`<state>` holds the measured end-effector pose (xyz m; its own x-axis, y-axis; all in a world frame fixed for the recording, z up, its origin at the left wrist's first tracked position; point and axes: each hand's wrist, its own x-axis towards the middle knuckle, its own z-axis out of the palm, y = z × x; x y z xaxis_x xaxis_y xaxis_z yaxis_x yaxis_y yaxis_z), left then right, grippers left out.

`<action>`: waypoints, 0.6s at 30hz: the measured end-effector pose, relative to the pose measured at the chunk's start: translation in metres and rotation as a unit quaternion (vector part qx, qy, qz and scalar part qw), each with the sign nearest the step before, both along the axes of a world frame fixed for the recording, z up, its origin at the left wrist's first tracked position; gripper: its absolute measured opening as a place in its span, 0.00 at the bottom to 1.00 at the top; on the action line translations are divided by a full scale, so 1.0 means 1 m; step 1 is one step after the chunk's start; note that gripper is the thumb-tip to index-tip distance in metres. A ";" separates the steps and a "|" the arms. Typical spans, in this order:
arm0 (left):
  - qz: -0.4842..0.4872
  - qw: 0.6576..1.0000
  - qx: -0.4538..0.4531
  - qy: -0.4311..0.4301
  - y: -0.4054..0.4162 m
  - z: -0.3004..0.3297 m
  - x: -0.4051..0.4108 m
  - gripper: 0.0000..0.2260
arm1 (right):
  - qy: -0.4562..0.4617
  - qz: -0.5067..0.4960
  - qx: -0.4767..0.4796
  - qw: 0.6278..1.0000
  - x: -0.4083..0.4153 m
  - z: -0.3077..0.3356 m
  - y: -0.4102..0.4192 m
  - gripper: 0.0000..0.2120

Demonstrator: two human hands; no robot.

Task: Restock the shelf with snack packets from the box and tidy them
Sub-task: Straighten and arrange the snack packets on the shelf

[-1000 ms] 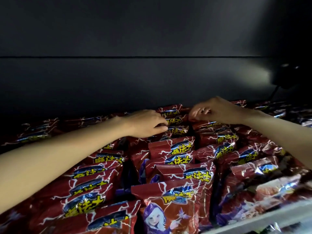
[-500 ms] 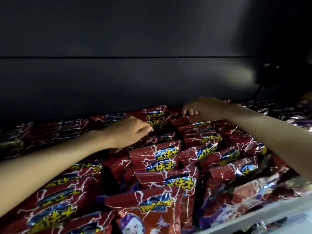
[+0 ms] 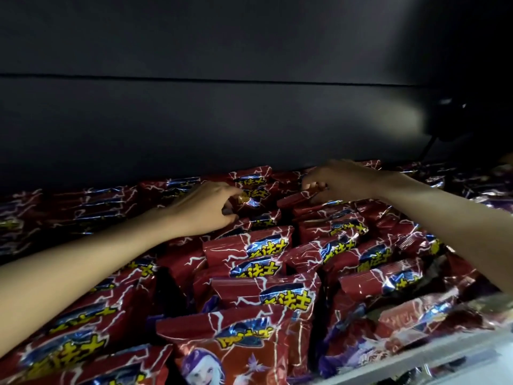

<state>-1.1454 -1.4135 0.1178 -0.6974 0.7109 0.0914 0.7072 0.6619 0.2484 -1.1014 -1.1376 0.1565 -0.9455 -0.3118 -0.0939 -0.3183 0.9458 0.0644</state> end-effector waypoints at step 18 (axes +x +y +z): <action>0.069 0.981 -0.050 0.176 0.008 0.010 0.000 0.28 | 0.078 0.076 -0.149 0.983 -0.024 -0.020 -0.091 0.20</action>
